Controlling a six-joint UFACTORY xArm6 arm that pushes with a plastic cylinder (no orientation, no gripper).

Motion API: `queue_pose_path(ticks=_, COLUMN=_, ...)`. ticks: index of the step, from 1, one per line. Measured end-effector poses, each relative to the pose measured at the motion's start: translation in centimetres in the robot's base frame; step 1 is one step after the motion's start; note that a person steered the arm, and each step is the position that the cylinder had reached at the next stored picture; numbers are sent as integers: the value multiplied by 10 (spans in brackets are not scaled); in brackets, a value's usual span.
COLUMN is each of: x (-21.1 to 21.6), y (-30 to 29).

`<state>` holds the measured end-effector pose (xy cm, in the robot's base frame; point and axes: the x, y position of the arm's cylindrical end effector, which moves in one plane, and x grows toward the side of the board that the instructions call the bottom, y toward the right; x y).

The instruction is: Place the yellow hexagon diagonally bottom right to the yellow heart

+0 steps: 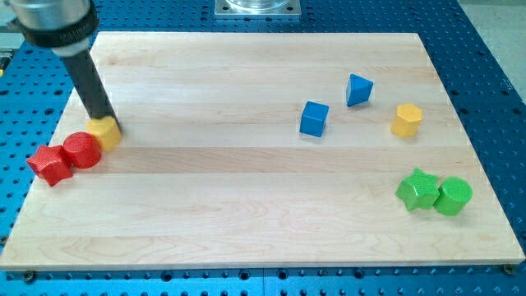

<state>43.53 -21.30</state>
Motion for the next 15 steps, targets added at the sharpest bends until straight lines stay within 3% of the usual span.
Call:
queue_pose_path(ticks=3, x=28, y=22)
queue_pose_path(ticks=4, x=-14, y=-4)
queue_pose_path(ticks=5, x=-4, y=-74)
queue_pose_path(ticks=8, x=22, y=1)
queue_pose_path(ticks=9, x=19, y=67)
queue_pose_path(ticks=12, x=29, y=457)
queue_pose_path(ticks=13, x=-16, y=515)
queue_pose_path(ticks=14, x=-48, y=455)
queue_pose_path(ticks=15, x=-2, y=378)
